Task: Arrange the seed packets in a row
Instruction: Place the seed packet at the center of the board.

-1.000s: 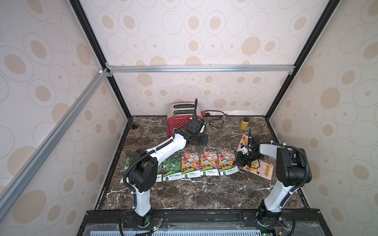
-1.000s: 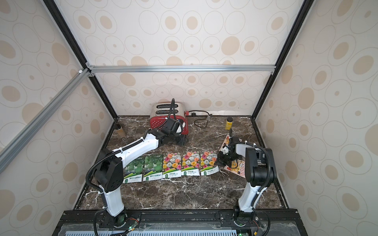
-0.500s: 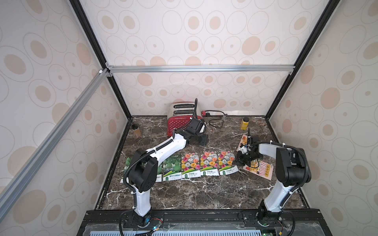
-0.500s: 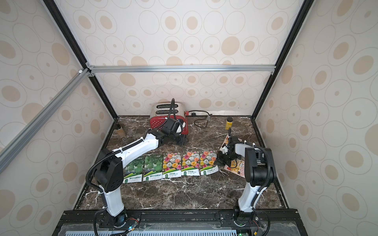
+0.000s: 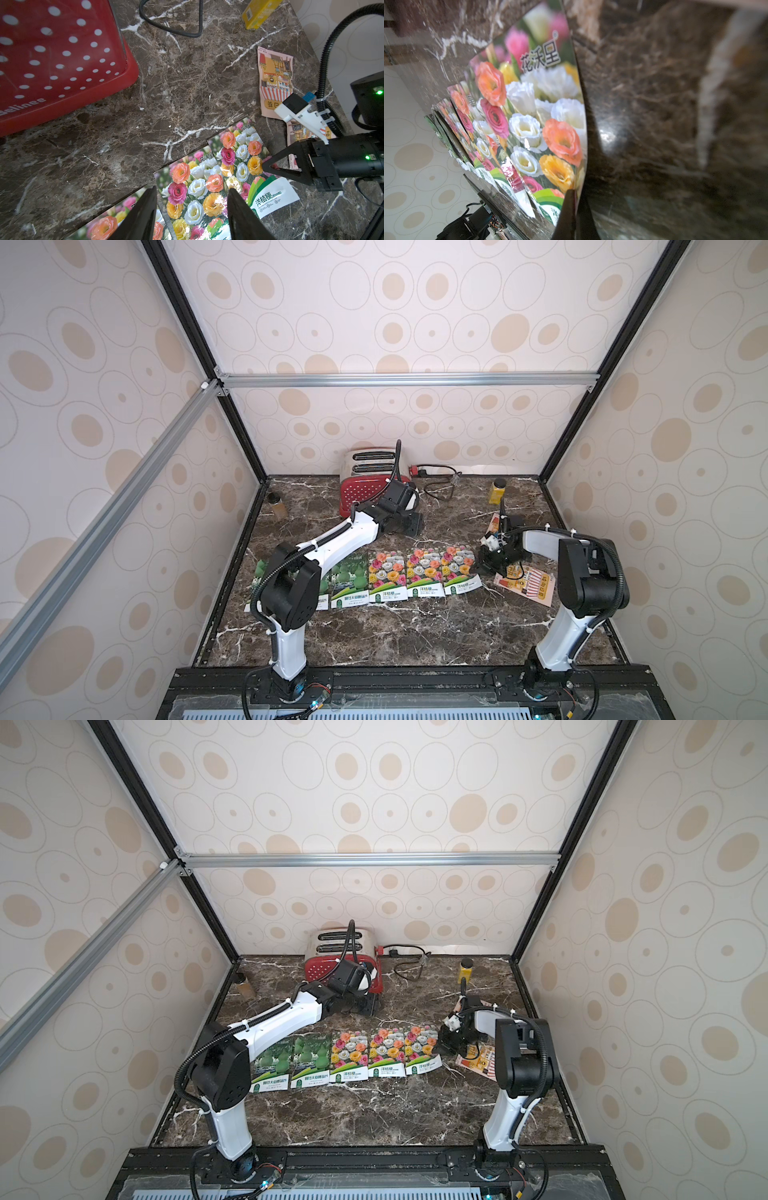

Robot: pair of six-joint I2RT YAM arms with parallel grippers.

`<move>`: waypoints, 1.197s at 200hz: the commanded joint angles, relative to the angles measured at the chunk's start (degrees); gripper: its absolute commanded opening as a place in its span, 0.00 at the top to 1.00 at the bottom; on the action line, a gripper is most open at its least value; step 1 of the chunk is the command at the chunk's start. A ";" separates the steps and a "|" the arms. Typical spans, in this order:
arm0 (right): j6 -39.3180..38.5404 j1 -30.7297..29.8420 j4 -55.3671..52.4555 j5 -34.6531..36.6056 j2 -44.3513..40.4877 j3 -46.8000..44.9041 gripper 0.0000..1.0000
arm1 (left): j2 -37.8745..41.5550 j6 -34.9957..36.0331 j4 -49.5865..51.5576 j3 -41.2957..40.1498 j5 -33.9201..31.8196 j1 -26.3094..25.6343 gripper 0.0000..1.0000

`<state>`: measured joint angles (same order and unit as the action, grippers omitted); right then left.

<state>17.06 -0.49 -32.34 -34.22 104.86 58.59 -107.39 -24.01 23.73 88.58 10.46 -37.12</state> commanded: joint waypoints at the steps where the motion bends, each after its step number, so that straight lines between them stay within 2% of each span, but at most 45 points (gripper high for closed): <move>1: -0.69 -0.39 -0.84 2.49 0.45 -0.07 0.99 | -0.95 -0.07 -0.61 0.81 0.41 -0.19 0.44; 52: -1.31 -0.39 -1.41 3.34 0.18 -0.11 0.82 | -1.77 -0.20 -0.65 1.07 0.75 -0.23 0.44; 133: -3.26 -0.39 -3.60 5.54 -0.26 0.34 0.76 | -2.73 -0.08 -0.79 1.53 1.29 -0.22 0.44; 239: -3.54 -0.10 -5.54 10.66 -1.63 1.02 0.45 | -4.27 -0.16 -0.48 2.74 2.03 -0.23 0.44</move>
<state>14.15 -0.69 -34.44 -31.00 103.00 59.94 -110.54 -24.01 23.22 88.64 11.99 -37.12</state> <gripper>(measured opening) 0.519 0.557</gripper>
